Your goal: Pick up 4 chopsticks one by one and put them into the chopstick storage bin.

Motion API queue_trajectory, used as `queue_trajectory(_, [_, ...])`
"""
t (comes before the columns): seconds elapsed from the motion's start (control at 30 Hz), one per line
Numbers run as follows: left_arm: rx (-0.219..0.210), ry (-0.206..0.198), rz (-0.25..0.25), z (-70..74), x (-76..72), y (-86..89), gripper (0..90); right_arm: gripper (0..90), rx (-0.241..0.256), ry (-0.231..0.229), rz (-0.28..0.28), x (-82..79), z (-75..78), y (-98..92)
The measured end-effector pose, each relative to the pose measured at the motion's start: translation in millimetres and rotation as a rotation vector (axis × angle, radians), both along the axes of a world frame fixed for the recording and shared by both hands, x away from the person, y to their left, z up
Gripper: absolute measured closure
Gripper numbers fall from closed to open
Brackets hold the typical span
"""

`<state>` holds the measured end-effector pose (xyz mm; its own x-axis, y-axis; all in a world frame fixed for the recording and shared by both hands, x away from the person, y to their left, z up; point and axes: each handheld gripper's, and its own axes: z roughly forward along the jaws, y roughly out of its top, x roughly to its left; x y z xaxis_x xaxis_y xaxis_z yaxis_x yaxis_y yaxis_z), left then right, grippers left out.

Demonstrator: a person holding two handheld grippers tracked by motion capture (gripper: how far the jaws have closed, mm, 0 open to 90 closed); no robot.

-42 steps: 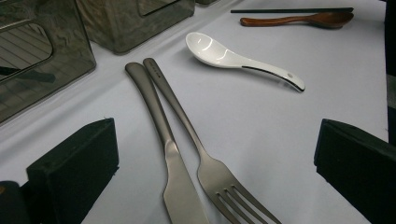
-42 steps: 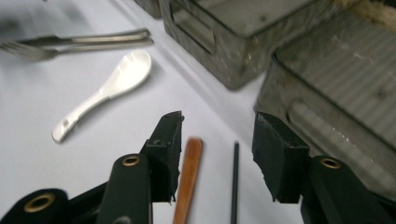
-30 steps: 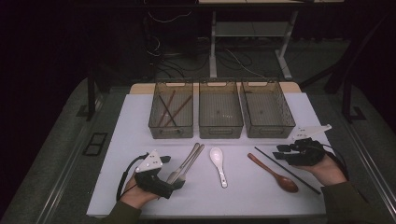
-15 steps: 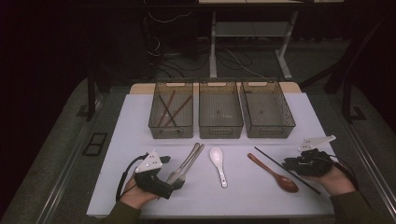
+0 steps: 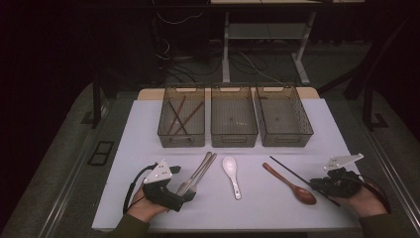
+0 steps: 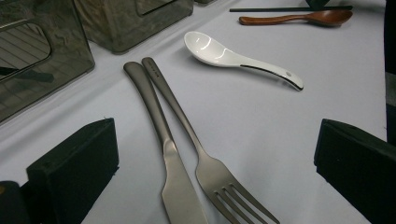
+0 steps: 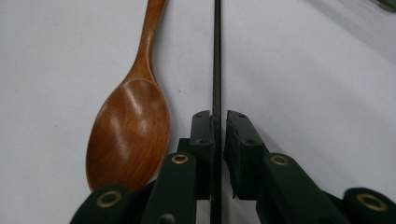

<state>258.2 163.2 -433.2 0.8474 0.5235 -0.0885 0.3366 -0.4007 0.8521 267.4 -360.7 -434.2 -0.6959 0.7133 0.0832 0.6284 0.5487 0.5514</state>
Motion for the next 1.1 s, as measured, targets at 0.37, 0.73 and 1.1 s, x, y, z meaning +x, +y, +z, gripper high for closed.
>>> queue_trajectory(0.37, [0.003,0.004,-0.004,-0.4,0.0,-0.5,0.0,83.8,-0.006,-0.004,0.006,0.7,-2.7,-1.6])
queue_trajectory(0.73, [0.004,0.005,-0.006,-0.4,0.0,-0.8,0.0,84.8,0.008,0.004,0.004,1.9,-3.0,-3.3])
queue_trajectory(1.1, [0.003,0.006,-0.006,-0.5,-0.1,-1.1,0.0,85.1,0.023,-0.021,-0.009,4.2,0.0,-7.6])
